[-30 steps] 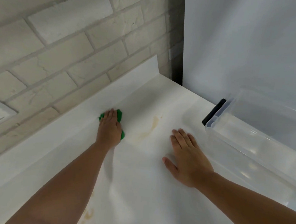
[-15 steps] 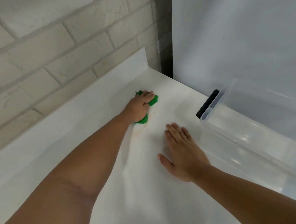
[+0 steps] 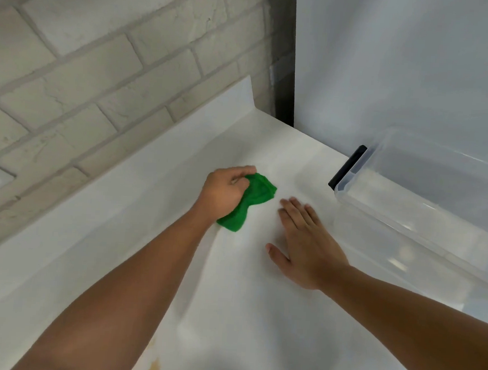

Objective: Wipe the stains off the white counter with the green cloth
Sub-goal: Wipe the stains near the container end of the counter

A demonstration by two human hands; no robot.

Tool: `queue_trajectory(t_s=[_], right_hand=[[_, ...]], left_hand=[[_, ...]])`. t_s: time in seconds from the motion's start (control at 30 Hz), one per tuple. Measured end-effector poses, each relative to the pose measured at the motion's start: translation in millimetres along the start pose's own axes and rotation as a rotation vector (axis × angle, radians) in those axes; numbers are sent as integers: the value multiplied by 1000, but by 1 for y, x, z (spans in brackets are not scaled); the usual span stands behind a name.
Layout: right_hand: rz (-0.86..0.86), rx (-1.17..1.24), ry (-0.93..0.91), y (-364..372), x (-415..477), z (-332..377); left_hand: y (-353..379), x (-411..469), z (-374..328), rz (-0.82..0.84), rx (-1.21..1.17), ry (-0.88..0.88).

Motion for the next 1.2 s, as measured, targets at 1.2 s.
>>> queue_trajectory(t_s=[1.2], right_hand=[[-73, 55, -35, 1, -2, -3]], left_hand=[[36, -86, 31, -149, 468, 231]])
Point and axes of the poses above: each hand's wrist, its own x-axis towards the middle knuckle, its own y-axis out of the palm, z = x × y, the point moved 8 cm from there along x, towards the middle knuckle, and after that the axes turned 6 degrees about -y, right-handed, at the moved point
